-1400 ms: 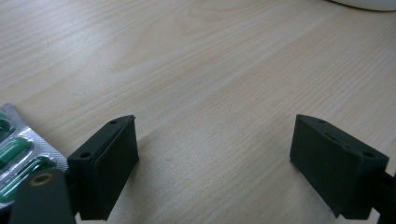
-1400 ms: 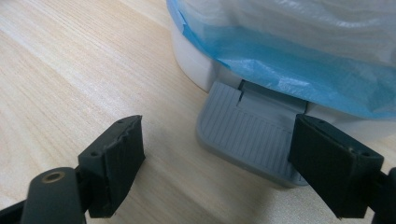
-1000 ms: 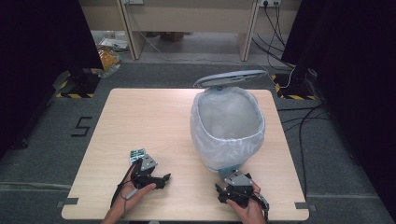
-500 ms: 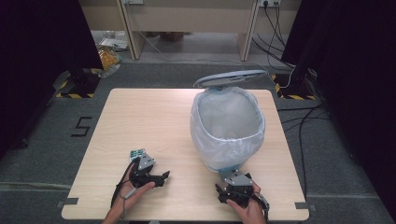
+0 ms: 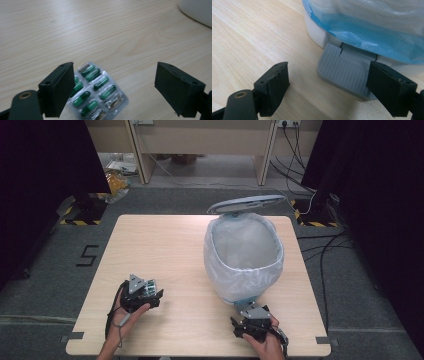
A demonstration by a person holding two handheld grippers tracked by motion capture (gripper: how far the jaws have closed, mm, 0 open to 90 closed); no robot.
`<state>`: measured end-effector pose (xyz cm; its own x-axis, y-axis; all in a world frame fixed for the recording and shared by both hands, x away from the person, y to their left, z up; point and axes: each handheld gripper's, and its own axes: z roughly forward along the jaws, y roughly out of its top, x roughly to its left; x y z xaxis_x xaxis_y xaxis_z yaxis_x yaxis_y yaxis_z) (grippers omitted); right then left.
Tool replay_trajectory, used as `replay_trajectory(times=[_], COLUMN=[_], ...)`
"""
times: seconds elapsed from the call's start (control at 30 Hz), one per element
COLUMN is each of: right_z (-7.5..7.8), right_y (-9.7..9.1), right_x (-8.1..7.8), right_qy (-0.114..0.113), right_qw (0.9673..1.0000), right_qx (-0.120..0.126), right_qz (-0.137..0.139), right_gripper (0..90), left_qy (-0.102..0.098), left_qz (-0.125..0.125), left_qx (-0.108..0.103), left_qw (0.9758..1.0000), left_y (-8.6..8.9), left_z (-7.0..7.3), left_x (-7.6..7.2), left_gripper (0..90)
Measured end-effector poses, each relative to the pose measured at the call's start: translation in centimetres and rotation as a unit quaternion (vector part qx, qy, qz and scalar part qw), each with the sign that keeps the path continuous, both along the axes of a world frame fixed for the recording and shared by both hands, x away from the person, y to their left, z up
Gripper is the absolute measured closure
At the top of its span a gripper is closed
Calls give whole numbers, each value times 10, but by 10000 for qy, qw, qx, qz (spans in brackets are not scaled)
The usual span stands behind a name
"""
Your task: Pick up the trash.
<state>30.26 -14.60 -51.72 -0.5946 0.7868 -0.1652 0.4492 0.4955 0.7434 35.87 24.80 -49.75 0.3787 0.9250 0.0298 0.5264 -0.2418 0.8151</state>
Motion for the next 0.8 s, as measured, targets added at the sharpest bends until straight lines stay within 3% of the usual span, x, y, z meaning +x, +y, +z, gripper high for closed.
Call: replay_trajectory(times=[0.23, 0.33, 0.53, 0.8], right_z=[0, 0, 0, 0], right_y=[0, 0, 0, 0], right_x=[0, 0, 0, 0], right_qy=[-12, -13, -31, -30], right_qw=[10000, 10000, 10000, 10000], right_qx=[5, 15, 9, 11], right_qz=[2, -11, 13, 13], right_gripper=[184, 184, 184, 184], left_qy=[326, 392, 490, 463], left_qz=[240, 235, 217, 64], left_qx=[98, 189, 114, 44], left_qw=[9991, 9988, 9985, 9989], left_y=[9, 9, 6, -3], left_z=[-12, -18, -24, -22], left_x=[6, 9, 14, 24], left_gripper=[152, 155, 154, 163])
